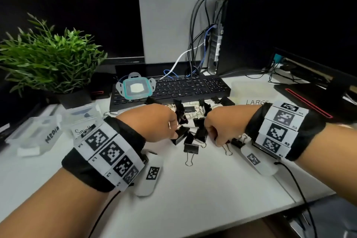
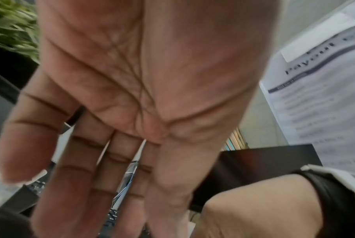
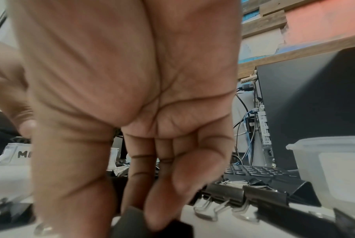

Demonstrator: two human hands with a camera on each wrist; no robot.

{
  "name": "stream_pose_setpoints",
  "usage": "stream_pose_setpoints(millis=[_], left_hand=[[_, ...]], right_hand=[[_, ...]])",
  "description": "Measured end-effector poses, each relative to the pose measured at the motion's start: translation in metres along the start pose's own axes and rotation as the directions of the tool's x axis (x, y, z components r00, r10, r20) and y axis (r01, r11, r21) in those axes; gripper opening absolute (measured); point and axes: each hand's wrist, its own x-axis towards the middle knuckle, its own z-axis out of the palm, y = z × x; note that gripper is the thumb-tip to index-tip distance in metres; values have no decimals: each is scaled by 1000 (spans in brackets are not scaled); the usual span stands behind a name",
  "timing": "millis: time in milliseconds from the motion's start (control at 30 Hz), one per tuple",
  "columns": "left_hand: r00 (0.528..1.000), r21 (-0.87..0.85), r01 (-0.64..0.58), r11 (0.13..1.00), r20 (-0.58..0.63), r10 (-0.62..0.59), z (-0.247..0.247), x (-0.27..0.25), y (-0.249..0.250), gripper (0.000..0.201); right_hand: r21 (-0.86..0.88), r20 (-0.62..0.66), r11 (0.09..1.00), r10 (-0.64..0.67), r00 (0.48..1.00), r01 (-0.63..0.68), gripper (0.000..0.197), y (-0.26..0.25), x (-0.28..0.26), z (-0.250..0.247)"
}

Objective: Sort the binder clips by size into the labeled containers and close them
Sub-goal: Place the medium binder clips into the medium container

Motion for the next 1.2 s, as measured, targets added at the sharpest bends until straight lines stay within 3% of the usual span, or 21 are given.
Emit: stream_pose_setpoints(millis=[167,267,333,433,600,700,833,933,1067,1200], left_hand=[[1000,100,-18,995,20,16,-11,5,-2,21],[998,0,-66,998,-5,66,-15,6,-4,20],[994,-62,-112,992,-17,111,-18,5,-6,22],[989,-165,-123,979,-97,107,-26,0,-16,24],[922,-465,-200,862,-388,5,-37,-2,-35,30],[891,-554,-246,795,-452,-39,-37,0,-36,20],[851,-535,-262,803,-520,-69,-33,8,-38,5],[847,-512,-239,825,-525,-81,-32,11,-41,4],[905,-348,-108,931,-421,-53,-32,11,-51,13],[962,-159,76,984,-250,-114,-28,12,-59,21]], right_hand=[[64,-46,998,-23,999,26,8,6,-1,-2],[317,-111,948,8,994,28,8,13,-1,-18],[553,-178,830,41,983,65,10,13,1,-29],[798,-291,560,39,956,220,13,2,6,-41],[912,-399,142,90,913,385,8,-23,18,-45],[911,-409,15,145,901,411,9,-33,27,-41],[902,-405,-86,176,897,424,11,-35,31,-36],[915,-393,-37,151,907,403,12,-34,31,-34],[911,-341,277,86,936,307,7,-29,28,-29],[815,-281,550,102,954,181,5,-18,23,-24]])
